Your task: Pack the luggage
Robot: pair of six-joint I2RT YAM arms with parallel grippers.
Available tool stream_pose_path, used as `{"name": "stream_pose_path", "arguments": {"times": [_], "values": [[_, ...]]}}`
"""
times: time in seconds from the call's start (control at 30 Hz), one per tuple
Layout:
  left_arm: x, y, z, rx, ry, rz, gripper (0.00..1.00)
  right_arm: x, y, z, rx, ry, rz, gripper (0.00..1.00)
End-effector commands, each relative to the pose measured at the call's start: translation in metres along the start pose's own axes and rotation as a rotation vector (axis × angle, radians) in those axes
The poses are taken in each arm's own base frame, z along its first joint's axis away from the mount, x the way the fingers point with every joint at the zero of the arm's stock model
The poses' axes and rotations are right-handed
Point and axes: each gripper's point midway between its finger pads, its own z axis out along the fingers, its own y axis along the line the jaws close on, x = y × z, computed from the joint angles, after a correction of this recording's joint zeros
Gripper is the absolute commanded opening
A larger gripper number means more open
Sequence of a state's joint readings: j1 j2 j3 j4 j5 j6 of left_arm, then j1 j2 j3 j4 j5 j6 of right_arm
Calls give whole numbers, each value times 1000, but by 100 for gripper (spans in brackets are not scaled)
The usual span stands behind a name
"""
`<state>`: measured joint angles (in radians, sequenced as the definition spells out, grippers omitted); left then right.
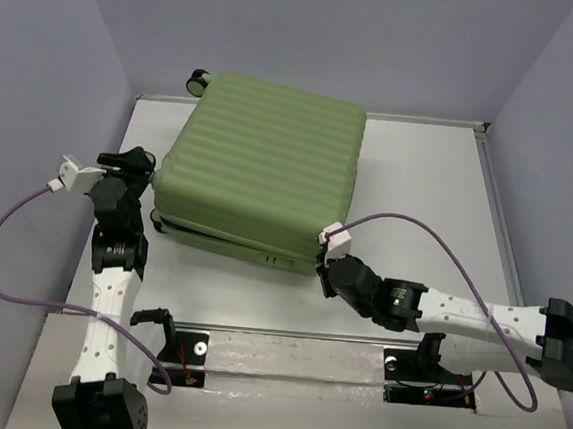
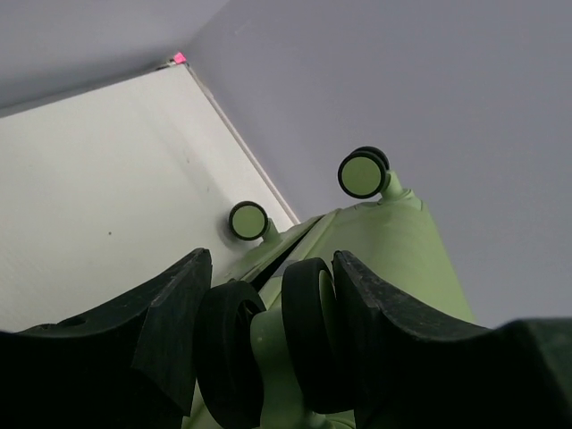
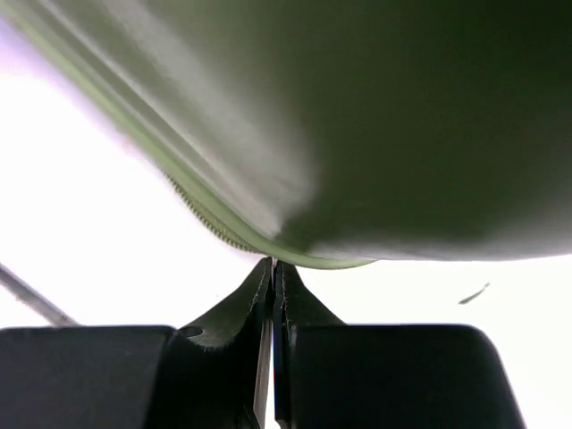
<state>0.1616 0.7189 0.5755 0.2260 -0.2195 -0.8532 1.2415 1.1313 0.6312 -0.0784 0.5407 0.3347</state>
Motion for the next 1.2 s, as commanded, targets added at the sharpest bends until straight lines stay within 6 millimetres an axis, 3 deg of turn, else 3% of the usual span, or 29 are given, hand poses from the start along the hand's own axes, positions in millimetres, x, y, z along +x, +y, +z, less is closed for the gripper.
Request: {"name": "stream_pose_path", "arguments": {"times": [0.0,0.13,0.17,0.2,0.23,0.3,0.37,0.4,0.5,0.6,0.63,0.67,0.8,0.9,0.97,1.07,1.1,1.17], "values": [[68,-50,-23,239,383,82,6,-134,72,-55,-435,-368,218,7],[83,-32,-21,204,432,74,6,-119,82,-54,-504,-311,245,7],[89,-23,-24,195,441,76,6,-108,96,-51,-564,-255,255,7],[91,-17,-23,177,438,79,6,-109,104,-56,-615,-251,272,7],[91,-12,-23,164,429,86,6,-96,115,-47,-645,-206,277,7],[102,4,-24,134,455,91,6,-101,139,-51,-742,-219,312,7],[113,13,-25,129,480,88,6,-97,155,-37,-737,-210,278,7],[121,24,-26,111,496,98,6,-105,161,-38,-741,-232,266,7],[132,43,-25,60,532,157,9,-109,149,-30,-655,-255,262,7],[117,27,-28,104,498,169,64,-114,113,-34,-563,-281,276,7],[106,18,-34,119,471,174,92,-107,96,-27,-521,-268,284,7],[95,12,-36,127,439,183,99,-102,87,-26,-499,-256,285,7],[34,-31,-50,183,280,249,99,-101,61,-26,-443,-259,295,7],[18,-43,-66,230,253,314,99,-101,54,-23,-434,-257,303,7],[25,-46,-77,275,296,342,99,-100,56,-20,-436,-247,298,7],[64,-35,-96,356,440,353,73,-101,57,-18,-434,-245,296,7],[76,-23,-100,348,470,348,59,-102,57,-16,-432,-244,296,7],[78,-33,-108,380,479,351,53,-103,59,-16,-438,-242,298,7]]}}
